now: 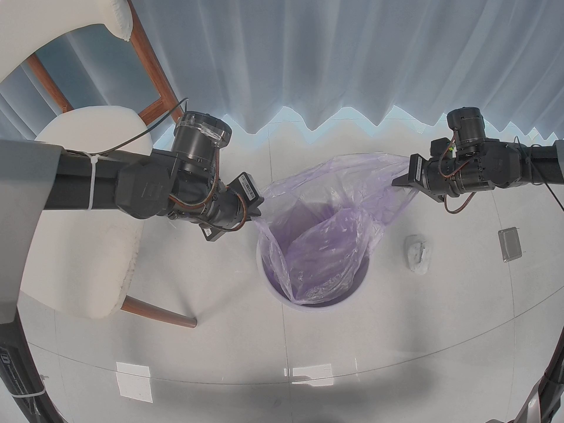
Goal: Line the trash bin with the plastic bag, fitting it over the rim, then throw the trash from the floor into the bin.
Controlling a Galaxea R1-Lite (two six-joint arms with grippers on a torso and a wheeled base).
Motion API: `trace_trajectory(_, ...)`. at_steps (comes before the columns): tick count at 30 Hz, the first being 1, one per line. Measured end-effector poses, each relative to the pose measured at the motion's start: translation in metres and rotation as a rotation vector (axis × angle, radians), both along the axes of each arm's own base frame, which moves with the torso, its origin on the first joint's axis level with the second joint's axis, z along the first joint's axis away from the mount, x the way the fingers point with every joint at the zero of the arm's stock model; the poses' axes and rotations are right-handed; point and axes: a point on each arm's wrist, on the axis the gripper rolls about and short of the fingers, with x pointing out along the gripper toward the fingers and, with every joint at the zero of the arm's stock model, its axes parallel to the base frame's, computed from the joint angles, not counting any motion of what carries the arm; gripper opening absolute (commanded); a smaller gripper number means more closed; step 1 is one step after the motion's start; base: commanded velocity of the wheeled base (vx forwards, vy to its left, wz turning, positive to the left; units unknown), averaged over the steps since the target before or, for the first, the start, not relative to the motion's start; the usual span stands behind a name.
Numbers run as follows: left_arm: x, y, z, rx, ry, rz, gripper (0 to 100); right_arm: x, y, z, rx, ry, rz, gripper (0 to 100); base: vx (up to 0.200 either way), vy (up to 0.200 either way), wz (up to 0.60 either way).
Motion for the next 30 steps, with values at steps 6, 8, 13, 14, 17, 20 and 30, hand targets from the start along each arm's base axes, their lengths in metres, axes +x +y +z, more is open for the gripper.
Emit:
trace_trajectory(6, 0.027, 0.010, -0.013, -0.021, 0.019, 0.074, 0, 0.026, 0.001, -0.013, -0.004, 0.000, -0.015, 0, 0.000, 0.000, 0.00)
trace_trajectory(8, 0.034, 0.013, -0.017, -0.021, 0.025, 0.090, 0, 0.033, 0.001, -0.019, -0.008, 0.002, -0.022, 0, 0.000, 0.000, 0.00)
trace_trajectory(13, 0.045, 0.015, -0.033, -0.008, 0.045, 0.110, 0, 0.050, 0.001, -0.033, -0.037, 0.004, -0.080, 0, 0.000, 0.000, 0.00)
trace_trajectory(14, 0.047, 0.015, -0.036, -0.006, 0.048, 0.113, 0, 0.054, 0.002, -0.035, -0.041, 0.003, -0.097, 0, 0.000, 0.000, 0.00)
trace_trajectory(17, 0.051, 0.014, -0.043, -0.002, 0.053, 0.119, 0, 0.063, 0.003, -0.036, -0.024, -0.010, -0.125, 0, 0.000, 0.000, 0.00)
trace_trajectory(20, 0.056, 0.012, -0.049, -0.003, 0.058, 0.124, 0, 0.072, 0.004, -0.037, 0.011, -0.009, -0.152, 100, 0.000, 0.000, 0.00)
trace_trajectory(30, 0.054, 0.006, -0.041, -0.040, 0.050, 0.133, 0, 0.047, 0.021, -0.014, 0.209, 0.238, -0.248, 100, 0.000, 0.000, 0.00)
